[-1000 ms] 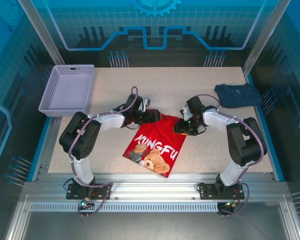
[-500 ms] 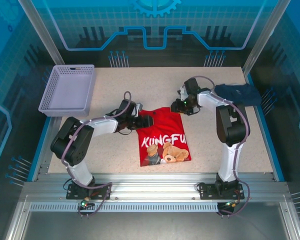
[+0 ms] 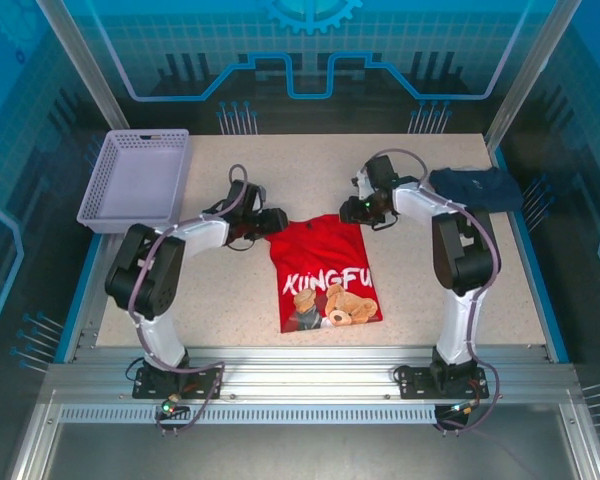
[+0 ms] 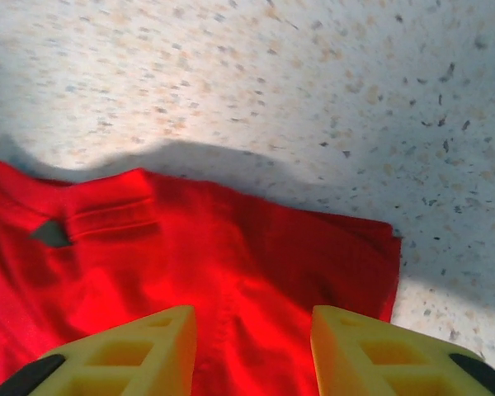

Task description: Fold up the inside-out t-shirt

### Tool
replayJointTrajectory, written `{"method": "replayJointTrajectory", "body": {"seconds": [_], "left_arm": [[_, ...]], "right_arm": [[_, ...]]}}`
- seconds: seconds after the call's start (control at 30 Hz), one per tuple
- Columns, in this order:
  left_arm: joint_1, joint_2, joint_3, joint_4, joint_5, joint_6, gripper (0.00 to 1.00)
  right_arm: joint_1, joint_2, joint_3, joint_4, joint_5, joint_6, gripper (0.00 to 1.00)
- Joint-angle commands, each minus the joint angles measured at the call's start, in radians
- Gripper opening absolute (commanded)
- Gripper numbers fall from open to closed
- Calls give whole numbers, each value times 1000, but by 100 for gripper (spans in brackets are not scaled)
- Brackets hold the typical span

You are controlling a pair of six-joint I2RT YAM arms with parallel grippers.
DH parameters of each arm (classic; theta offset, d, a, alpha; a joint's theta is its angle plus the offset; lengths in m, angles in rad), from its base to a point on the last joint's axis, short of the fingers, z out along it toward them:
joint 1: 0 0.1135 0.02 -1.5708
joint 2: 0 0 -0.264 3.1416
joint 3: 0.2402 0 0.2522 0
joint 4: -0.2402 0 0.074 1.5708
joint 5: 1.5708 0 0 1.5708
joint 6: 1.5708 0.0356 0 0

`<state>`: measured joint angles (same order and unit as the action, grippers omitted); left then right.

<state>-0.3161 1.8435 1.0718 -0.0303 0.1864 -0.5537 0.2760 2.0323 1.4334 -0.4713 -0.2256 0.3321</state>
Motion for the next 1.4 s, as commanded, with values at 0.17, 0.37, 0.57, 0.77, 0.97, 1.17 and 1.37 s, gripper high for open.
{"method": "replayJointTrajectory", "body": {"seconds": [0.17,0.37,0.57,0.77,0.97,1.17,1.37], "left_arm": [[0,82,76,-27,88,-9,35],[5,76,93,103,184,33,11],[28,101,116,141,224,54,5],[61,106,99,79,180,48,20],[63,40,75,-51,17,107,33],[59,-63,12,-88,7,73,53],[51,-76,-45,-56,85,-4,76]], "right_arm": [[2,48,27,-34,44,1,37],[-1,33,27,-41,46,-19,36],[-8,20,28,-46,40,-30,36],[-9,14,26,-54,34,-34,37],[-12,-25,28,-71,29,-39,39],[-18,-93,10,-76,25,-42,43],[-32,-68,18,-92,65,-52,68]]}}
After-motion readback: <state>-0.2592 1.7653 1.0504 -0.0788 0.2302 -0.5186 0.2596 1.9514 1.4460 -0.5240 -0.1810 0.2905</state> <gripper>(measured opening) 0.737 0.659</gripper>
